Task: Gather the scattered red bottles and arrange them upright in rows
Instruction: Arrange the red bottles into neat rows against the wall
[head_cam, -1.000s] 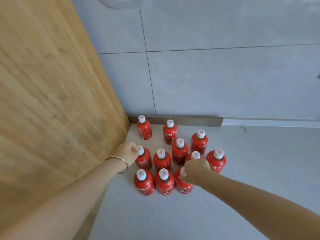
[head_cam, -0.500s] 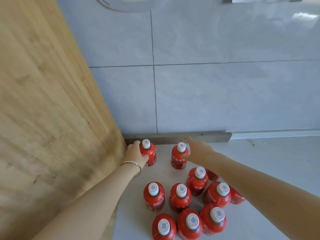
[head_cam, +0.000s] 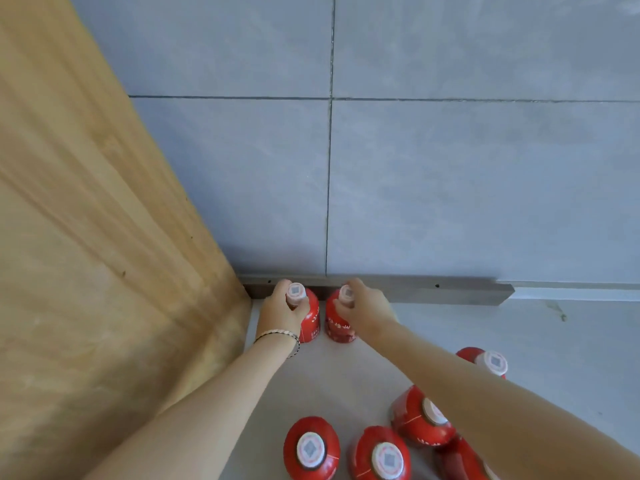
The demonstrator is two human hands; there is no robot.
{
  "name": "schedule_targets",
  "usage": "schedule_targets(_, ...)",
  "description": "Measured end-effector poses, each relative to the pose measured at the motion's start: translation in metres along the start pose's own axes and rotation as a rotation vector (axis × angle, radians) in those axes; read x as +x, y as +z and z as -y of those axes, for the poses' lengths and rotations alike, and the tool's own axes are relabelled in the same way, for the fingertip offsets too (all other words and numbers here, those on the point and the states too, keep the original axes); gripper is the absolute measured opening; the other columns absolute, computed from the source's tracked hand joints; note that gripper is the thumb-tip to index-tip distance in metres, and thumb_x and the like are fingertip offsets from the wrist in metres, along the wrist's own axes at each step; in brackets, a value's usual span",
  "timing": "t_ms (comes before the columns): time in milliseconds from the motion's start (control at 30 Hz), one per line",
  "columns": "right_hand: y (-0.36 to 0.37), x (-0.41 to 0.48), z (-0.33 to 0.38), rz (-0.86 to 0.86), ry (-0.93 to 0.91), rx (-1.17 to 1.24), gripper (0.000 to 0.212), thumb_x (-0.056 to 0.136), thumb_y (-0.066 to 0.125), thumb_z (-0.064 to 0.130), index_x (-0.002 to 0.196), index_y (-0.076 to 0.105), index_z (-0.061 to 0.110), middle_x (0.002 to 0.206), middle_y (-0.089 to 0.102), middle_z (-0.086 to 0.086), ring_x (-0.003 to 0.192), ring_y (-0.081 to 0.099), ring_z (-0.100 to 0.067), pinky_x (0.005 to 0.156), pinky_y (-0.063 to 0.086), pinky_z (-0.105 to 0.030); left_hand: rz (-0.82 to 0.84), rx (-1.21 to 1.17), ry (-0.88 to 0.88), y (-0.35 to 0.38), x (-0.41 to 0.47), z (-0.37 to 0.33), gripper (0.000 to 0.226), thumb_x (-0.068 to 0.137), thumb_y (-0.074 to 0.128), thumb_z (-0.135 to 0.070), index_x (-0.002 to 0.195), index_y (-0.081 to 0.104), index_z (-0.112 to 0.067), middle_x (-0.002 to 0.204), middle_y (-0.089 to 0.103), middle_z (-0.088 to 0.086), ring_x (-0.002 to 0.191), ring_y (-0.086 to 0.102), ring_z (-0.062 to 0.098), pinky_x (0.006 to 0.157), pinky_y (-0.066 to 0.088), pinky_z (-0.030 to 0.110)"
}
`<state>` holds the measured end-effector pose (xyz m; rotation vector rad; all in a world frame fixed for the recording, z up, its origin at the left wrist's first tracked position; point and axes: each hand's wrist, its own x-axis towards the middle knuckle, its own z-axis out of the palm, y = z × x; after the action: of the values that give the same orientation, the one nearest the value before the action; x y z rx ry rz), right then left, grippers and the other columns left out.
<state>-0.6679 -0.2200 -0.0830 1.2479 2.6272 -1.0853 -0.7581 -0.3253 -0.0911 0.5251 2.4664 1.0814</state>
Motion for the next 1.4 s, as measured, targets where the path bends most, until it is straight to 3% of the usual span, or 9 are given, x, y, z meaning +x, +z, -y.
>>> schedule_targets(233, 0.006, 0.013, 0.011, -0.013, -0.018, 0.075, 0.034, 0.092, 0.055, 0.028, 0.122, 0.047, 0.012, 0.109, 0.065, -0.016, 0.100, 0.062, -0.035, 0.075, 0.049, -0.036, 0.079, 0.113, 0.066, -0.002, 0.023, 0.007, 0.032, 0.090, 0.058, -0.018, 0.120, 0.053, -0.009, 0.121, 0.061, 0.014, 0.113, 0.055, 0.030, 0.084, 0.039, 0.026)
schedule_targets(367, -0.017, -0.009, -0.002, 0.159, -0.056, 0.061, 0.063, 0.089, 0.060, 0.019, 0.142, 0.027, 0.016, 0.117, 0.063, -0.016, 0.108, 0.061, -0.031, 0.083, 0.048, -0.035, 0.036, 0.175, 0.050, 0.003, 0.011, 0.005, 0.051, 0.085, 0.063, -0.013, 0.133, 0.044, -0.009, 0.135, 0.049, 0.018, 0.126, 0.047, 0.032, 0.105, 0.039, 0.037)
schedule_targets(467, -0.060, -0.032, -0.033, 0.137, -0.092, -0.198, 0.052, 0.090, 0.058, 0.026, 0.138, 0.041, 0.020, 0.120, 0.064, -0.007, 0.111, 0.059, -0.023, 0.089, 0.046, -0.031, -0.108, 0.418, 0.251, 0.010, -0.002, -0.010, 0.062, 0.079, 0.067, -0.010, 0.136, 0.042, -0.004, 0.139, 0.042, 0.022, 0.129, 0.041, 0.038, 0.108, 0.035, 0.043)
schedule_targets(633, -0.116, -0.072, -0.104, 0.183, 0.164, -0.620, 0.053, 0.086, 0.053, 0.052, 0.133, 0.043, 0.031, 0.128, 0.055, -0.003, 0.113, 0.059, -0.022, 0.093, 0.047, -0.034, 0.186, 0.607, 0.441, 0.029, -0.013, -0.044, 0.054, 0.091, 0.054, -0.025, 0.141, 0.036, -0.017, 0.143, 0.042, 0.006, 0.128, 0.047, 0.027, 0.102, 0.043, 0.038)
schedule_targets(700, -0.116, -0.082, -0.123, 0.276, 0.231, -0.485, 0.046, 0.084, 0.059, 0.047, 0.124, 0.046, 0.028, 0.115, 0.063, -0.004, 0.100, 0.065, -0.022, 0.085, 0.051, -0.032, 0.217, 0.646, 0.415, 0.033, -0.010, -0.050, 0.047, 0.093, 0.051, -0.021, 0.139, 0.041, -0.018, 0.141, 0.043, 0.007, 0.125, 0.048, 0.028, 0.099, 0.046, 0.041)
schedule_targets(833, -0.107, -0.073, -0.128, 0.137, 0.154, -0.283, 0.027, 0.082, 0.068, 0.031, 0.102, 0.051, 0.024, 0.095, 0.061, -0.001, 0.081, 0.057, -0.019, 0.066, 0.044, -0.027, 0.206, 0.595, 0.339, 0.036, -0.003, -0.053, 0.044, 0.093, 0.050, -0.009, 0.137, 0.045, -0.015, 0.139, 0.047, 0.010, 0.126, 0.044, 0.031, 0.104, 0.041, 0.043)
schedule_targets(1000, -0.079, -0.035, -0.091, -0.001, 0.039, -0.110, 0.037, 0.083, 0.069, 0.026, 0.116, 0.057, 0.012, 0.105, 0.065, -0.009, 0.089, 0.055, -0.022, 0.070, 0.037, -0.024, 0.157, 0.521, 0.235, 0.038, 0.001, -0.053, 0.042, 0.089, 0.059, -0.012, 0.129, 0.048, -0.008, 0.132, 0.055, 0.014, 0.122, 0.048, 0.033, 0.103, 0.040, 0.040)
schedule_targets(1233, -0.038, 0.013, -0.043, -0.050, -0.002, 0.016, 0.040, 0.087, 0.064, 0.024, 0.123, 0.052, 0.009, 0.119, 0.062, -0.016, 0.108, 0.060, -0.031, 0.088, 0.051, -0.039, 0.119, 0.475, 0.241, 0.041, 0.003, -0.045, 0.043, 0.087, 0.062, -0.012, 0.128, 0.049, -0.008, 0.131, 0.056, 0.012, 0.120, 0.049, 0.033, 0.102, 0.040, 0.041)
schedule_targets(1400, -0.060, -0.027, -0.051, 0.122, -0.019, 0.026, 0.061, 0.087, 0.064, 0.024, 0.140, 0.036, 0.011, 0.125, 0.060, -0.013, 0.107, 0.059, -0.025, 0.090, 0.046, -0.031, 0.121, 0.460, 0.240, 0.040, -0.003, -0.045, 0.053, 0.090, 0.058, -0.009, 0.139, 0.039, -0.011, 0.141, 0.048, 0.012, 0.129, 0.044, 0.031, 0.108, 0.038, 0.041)
